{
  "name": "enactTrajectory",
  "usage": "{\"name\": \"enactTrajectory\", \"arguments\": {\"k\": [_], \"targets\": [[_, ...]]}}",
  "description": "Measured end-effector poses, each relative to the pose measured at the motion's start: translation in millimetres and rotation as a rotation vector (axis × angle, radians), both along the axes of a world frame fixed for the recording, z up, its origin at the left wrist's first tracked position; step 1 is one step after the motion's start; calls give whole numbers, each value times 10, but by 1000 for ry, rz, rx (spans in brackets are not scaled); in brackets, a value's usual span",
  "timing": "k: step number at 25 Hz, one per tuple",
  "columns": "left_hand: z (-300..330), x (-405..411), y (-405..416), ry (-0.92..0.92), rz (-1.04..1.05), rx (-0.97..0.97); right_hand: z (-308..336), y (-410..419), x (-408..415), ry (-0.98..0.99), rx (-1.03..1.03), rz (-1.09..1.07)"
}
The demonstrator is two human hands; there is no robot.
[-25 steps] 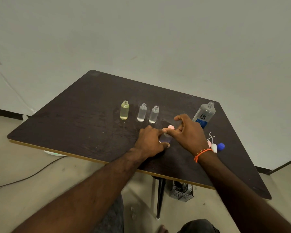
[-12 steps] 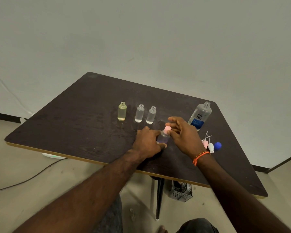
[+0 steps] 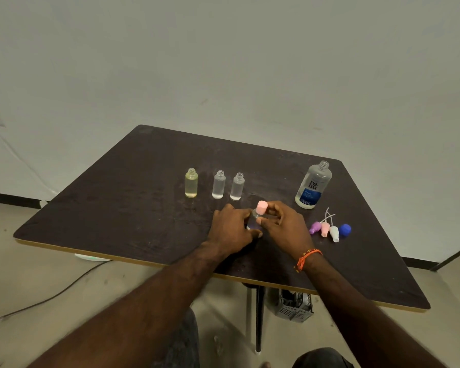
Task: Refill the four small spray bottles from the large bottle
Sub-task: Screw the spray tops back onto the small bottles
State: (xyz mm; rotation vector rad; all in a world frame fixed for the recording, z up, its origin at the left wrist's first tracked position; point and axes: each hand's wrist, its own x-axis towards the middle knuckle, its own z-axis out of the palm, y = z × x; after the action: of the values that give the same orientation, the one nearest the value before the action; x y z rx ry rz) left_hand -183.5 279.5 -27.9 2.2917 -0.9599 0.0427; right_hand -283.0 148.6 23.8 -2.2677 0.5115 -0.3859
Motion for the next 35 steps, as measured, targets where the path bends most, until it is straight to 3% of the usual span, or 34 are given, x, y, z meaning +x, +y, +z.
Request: {"name": "enactTrajectory", "arguments": {"k": [9,17,23,29,32,35], "targets": [[59,38,-368,171,70,-117,-20,-133,322,2,-36,-113],[62,302,-759,218,136,-86,11,-482,786,42,13,-127],[106,189,-674,165,130,-104,-26,-510,798,25,68,-122],[523,160,-346,-186,257,-139,14,-462,546,-85,-63,-181],[727,496,-263,-208,283,-57,43,-424,436,-148,-120,-211],[818,895,-258,-165,182,234,23,-419,370,-156,-151,-213]]}}
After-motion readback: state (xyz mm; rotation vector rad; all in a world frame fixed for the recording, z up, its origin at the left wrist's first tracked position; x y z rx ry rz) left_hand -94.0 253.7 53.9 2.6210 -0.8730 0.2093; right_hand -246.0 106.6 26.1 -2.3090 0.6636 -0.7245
